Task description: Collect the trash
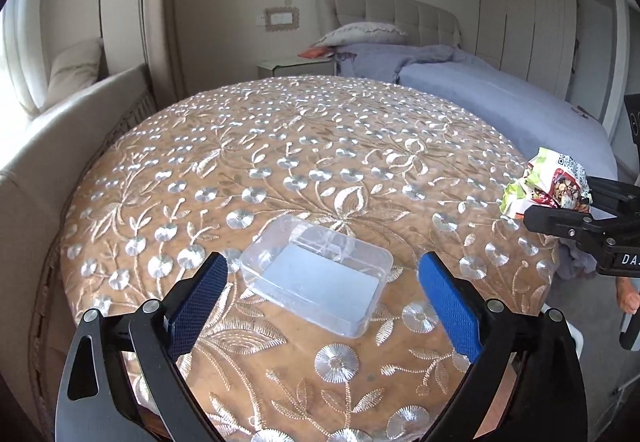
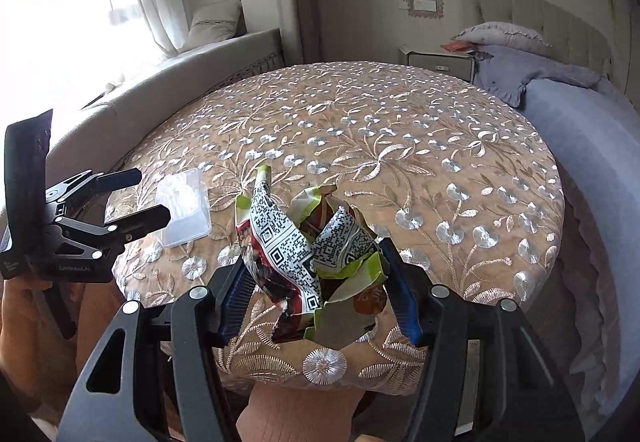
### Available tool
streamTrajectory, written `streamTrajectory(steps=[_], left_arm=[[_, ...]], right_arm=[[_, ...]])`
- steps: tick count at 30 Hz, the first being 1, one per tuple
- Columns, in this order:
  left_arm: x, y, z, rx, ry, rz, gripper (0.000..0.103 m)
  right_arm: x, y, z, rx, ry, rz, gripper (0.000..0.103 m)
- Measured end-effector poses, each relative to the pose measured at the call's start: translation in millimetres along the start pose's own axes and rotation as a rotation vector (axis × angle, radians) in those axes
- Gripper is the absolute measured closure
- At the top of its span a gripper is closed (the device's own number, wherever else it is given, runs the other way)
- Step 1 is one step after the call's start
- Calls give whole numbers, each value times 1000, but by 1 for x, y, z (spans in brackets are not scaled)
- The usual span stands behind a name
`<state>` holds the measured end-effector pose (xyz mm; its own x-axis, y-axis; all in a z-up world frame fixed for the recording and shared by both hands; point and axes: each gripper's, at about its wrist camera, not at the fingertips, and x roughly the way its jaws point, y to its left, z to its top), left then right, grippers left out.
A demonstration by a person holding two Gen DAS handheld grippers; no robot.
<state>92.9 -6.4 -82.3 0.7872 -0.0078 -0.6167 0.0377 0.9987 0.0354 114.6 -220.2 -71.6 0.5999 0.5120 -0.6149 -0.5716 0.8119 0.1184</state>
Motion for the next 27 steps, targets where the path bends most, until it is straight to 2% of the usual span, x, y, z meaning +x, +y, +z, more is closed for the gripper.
streamTrajectory(steps=[1, 4, 7, 9, 13, 15, 17, 18, 20, 22, 27], left_arm=[[6, -1, -2, -5, 17, 27, 6], [19, -3, -4, -85, 69, 42, 5], [30, -8, -4, -168, 103, 108, 5], [40, -10, -3, -207, 132, 109, 5], [53, -19, -1, -215, 157, 192, 5], [57, -18, 4, -241, 167, 198, 5], [57, -11, 7, -269, 153, 159, 5], [59, -7, 9, -266, 161, 125, 7], [59, -7, 8, -197, 157, 164, 27], [55, -3, 6, -165, 147, 152, 46], [44, -9, 1, -99, 135, 130, 47]], right_arm=[[0, -1, 0, 2, 0, 1, 42], [-1, -2, -2, 6, -4, 1, 42], [-1, -4, -4, 12, -4, 7, 41], [0, -6, -4, 14, -4, 11, 41], [5, -10, -7, 18, -1, 28, 41], [9, -14, -8, 25, 4, 38, 41], [12, -17, -9, 34, 10, 47, 41], [13, -19, -10, 38, 10, 52, 41], [13, -22, -11, 42, 9, 55, 41], [11, -26, -12, 50, 1, 61, 41], [7, -33, -17, 93, -9, 79, 41]])
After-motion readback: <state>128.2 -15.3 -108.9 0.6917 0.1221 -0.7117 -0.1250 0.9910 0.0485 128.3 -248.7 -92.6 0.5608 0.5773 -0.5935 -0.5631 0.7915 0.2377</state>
